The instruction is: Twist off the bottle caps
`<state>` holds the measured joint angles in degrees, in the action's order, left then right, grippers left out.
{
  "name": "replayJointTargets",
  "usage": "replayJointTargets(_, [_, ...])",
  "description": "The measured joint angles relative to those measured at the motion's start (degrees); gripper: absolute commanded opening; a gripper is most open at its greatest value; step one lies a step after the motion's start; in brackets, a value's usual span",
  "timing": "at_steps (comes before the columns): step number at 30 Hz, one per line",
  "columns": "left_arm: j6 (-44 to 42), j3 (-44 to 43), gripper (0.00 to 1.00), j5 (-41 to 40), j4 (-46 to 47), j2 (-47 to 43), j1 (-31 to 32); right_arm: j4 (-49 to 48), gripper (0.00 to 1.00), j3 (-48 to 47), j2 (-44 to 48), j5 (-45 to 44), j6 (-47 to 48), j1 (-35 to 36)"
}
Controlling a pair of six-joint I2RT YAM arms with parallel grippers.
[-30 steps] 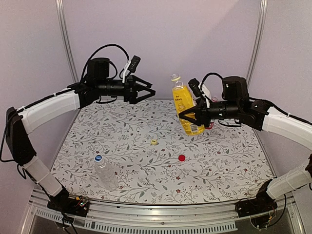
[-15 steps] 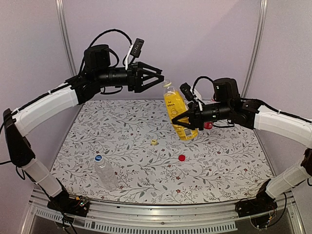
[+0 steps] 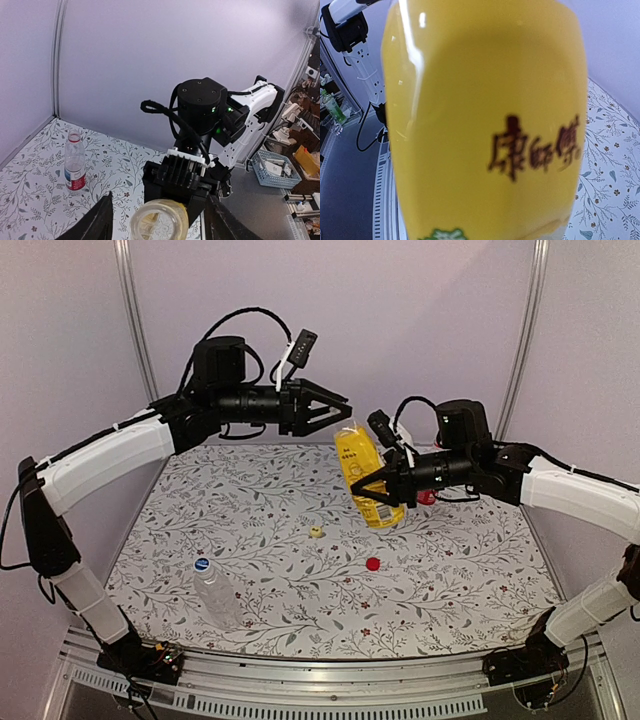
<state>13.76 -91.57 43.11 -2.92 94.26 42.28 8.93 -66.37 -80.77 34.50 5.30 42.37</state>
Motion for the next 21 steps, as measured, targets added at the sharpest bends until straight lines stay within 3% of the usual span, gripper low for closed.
replayJointTargets(16, [-0.2, -1.5, 0.37, 1.3, -2.6, 2.3, 0.5, 0.0, 0.33, 0.0, 0.0, -0.5, 0.0, 0.0])
replayJointTargets(21, [-0.4, -2.1, 0.15, 1.5, -2.6, 2.3, 0.6, 0.0, 0.4, 0.0, 0.0, -0.7, 0.1, 0.0])
